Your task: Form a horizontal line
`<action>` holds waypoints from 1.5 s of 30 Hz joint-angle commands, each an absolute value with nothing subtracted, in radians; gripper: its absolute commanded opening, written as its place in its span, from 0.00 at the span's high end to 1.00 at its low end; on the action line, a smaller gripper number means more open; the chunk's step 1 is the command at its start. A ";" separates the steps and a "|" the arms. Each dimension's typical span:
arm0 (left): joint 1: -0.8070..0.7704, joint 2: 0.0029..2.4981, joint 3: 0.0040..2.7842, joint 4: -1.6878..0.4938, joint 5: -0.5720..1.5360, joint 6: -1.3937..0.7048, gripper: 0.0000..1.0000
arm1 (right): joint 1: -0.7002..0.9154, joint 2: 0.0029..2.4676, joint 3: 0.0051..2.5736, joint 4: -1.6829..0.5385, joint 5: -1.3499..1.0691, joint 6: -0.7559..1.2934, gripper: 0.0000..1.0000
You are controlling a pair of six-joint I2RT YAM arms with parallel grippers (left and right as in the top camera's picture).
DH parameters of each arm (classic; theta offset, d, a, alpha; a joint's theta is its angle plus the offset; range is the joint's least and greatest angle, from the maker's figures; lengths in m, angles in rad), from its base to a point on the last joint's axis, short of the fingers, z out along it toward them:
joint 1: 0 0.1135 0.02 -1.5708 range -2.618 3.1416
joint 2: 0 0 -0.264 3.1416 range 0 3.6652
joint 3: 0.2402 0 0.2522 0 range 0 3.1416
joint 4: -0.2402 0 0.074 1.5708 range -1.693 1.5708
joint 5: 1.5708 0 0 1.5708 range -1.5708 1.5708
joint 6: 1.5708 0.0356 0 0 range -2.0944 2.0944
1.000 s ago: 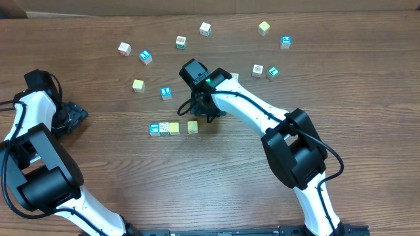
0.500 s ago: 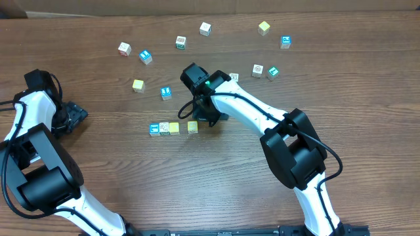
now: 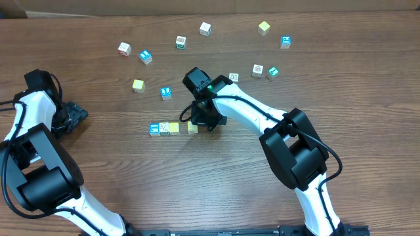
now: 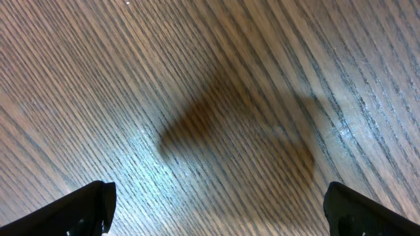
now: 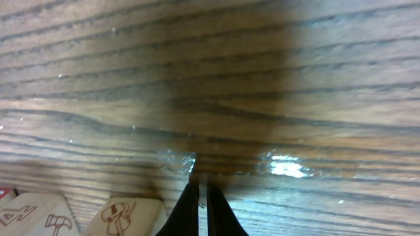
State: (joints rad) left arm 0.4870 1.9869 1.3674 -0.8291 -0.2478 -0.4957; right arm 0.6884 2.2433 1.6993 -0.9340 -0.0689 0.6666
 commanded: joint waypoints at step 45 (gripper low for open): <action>0.490 1.990 1.362 -0.828 -0.258 -0.495 0.00 | 0.729 2.237 1.673 -0.928 -0.049 0.839 0.96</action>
State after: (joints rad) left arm 0.4870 1.9869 1.3674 -0.8291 -0.2478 -0.4957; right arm 0.7273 2.2429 1.6958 -0.9173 -0.0460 0.8345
